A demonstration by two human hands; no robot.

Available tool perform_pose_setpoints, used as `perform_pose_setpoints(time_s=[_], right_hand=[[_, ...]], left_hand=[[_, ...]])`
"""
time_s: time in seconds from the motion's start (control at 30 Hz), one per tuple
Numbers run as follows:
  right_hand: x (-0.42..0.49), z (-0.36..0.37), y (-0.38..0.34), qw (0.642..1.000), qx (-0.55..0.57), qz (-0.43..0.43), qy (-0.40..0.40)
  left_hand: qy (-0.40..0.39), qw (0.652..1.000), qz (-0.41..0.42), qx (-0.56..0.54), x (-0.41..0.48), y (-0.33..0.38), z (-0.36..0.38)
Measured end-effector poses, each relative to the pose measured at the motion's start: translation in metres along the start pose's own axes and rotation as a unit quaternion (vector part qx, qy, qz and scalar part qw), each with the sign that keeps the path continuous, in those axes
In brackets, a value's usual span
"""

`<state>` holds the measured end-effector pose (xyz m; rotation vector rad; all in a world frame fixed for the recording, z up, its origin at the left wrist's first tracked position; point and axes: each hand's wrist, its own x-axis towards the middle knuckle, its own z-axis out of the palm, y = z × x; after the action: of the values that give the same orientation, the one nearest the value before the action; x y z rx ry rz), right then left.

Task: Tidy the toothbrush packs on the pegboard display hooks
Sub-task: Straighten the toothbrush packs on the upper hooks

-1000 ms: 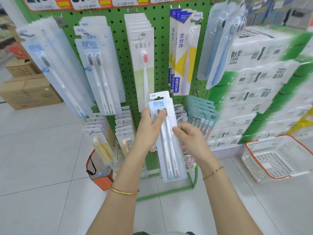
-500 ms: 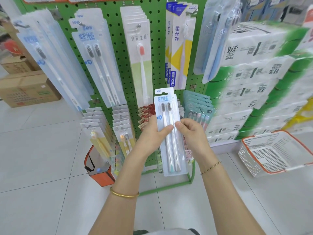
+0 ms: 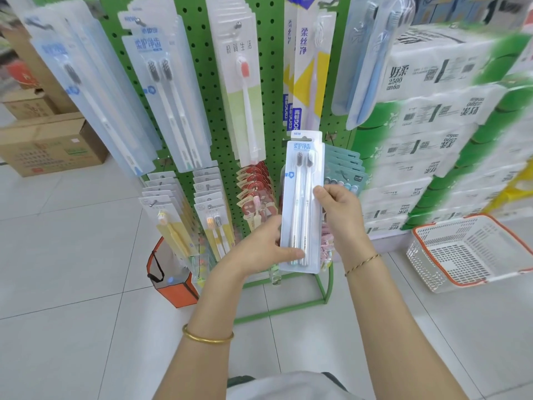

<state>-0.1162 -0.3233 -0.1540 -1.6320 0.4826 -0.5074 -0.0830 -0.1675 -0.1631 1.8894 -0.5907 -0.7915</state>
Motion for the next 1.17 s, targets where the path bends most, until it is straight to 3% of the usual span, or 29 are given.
perform_pose_setpoints(time_s=[0.23,0.4,0.63,0.83,0.93,1.03,1.17], right_hand=[[-0.001,0.002,0.004,1.000,0.005,0.002,0.019],[-0.002,0.003,0.011,0.998,0.016,0.019,0.050],[-0.002,0.002,0.015,0.997,0.005,0.032,0.073],[-0.005,0.001,0.012,0.997,0.013,0.035,0.074],[-0.007,0.001,0.009,0.998,0.010,0.024,0.053],[-0.009,0.002,0.006,0.999,0.023,0.021,0.020],[-0.004,0.005,0.011,0.998,0.024,0.050,0.022]], left_hand=[[-0.022,0.999,-0.016,0.040,-0.004,-0.009,0.001],[0.033,0.993,0.020,0.114,-0.005,-0.008,0.008],[0.045,0.960,0.033,0.276,-0.006,-0.001,0.018],[0.053,0.944,0.023,0.325,-0.004,0.002,0.023],[0.038,0.955,0.012,0.293,-0.004,0.003,0.021],[0.010,0.984,0.024,0.174,-0.005,0.007,0.021],[0.002,0.998,0.032,0.060,-0.006,0.009,0.020]])
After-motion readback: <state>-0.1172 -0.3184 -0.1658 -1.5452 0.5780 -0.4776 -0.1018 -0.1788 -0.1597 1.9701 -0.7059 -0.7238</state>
